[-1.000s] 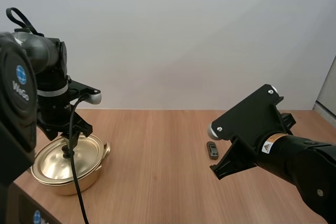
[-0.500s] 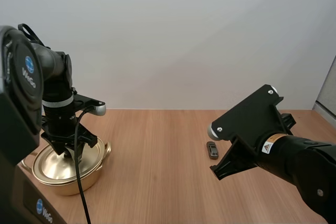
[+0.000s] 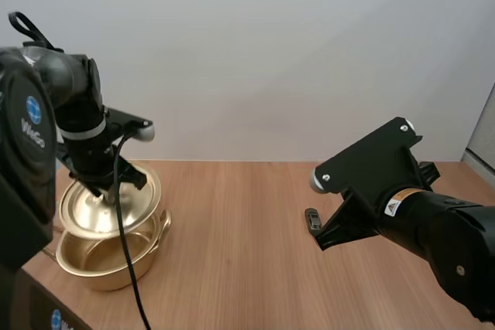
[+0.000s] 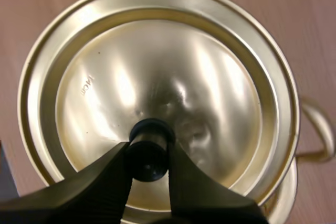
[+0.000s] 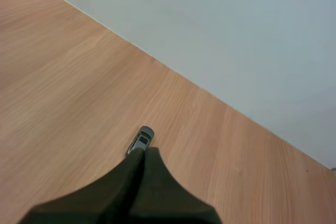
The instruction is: Open the pot, put the car inside, and close it
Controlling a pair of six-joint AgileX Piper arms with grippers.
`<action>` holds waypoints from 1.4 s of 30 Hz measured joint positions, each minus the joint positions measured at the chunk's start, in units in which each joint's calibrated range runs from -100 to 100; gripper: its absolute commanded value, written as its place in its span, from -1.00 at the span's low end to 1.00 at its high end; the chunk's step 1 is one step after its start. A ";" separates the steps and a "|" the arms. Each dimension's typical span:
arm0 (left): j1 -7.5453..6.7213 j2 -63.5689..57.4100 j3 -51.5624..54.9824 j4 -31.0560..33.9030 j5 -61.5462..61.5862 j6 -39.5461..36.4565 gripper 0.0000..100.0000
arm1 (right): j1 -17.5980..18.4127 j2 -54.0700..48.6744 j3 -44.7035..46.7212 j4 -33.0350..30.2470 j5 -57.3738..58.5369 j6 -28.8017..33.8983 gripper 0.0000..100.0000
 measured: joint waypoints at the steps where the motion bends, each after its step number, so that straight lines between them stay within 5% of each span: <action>1: 0.00 -1.68 -1.09 -1.39 -2.27 0.00 -1.00 | -0.46 1.58 -0.16 -0.54 -1.76 0.88 -1.00; 4: 0.00 -6.30 -3.81 -6.45 -9.41 0.13 -1.00 | -1.29 7.14 -1.75 -0.54 -4.16 2.88 -1.00; 9: 0.00 -10.83 -5.76 -10.31 -14.80 1.35 -1.00 | -1.37 15.52 -6.32 -0.54 -3.67 5.18 0.15; 10: 0.00 -13.27 -6.76 -12.43 -17.52 2.23 -1.00 | -1.37 19.08 -9.79 0.33 -3.86 6.50 0.52; 12: 0.00 -20.37 -8.85 -18.49 -22.83 4.67 -1.00 | -1.37 21.46 -11.39 1.34 -3.86 6.87 0.69; 21: 0.00 -39.56 -9.95 -33.60 -41.97 5.17 -1.00 | -1.37 40.24 -27.41 2.12 5.89 8.89 0.78; 35: 0.00 -46.00 -10.10 -33.62 -50.68 5.17 -1.00 | -1.37 66.64 -30.23 2.12 1.75 8.65 0.79; 42: 0.00 -46.00 -10.10 -33.62 -50.68 5.17 -1.00 | -1.37 71.09 -30.23 4.27 1.54 6.44 0.77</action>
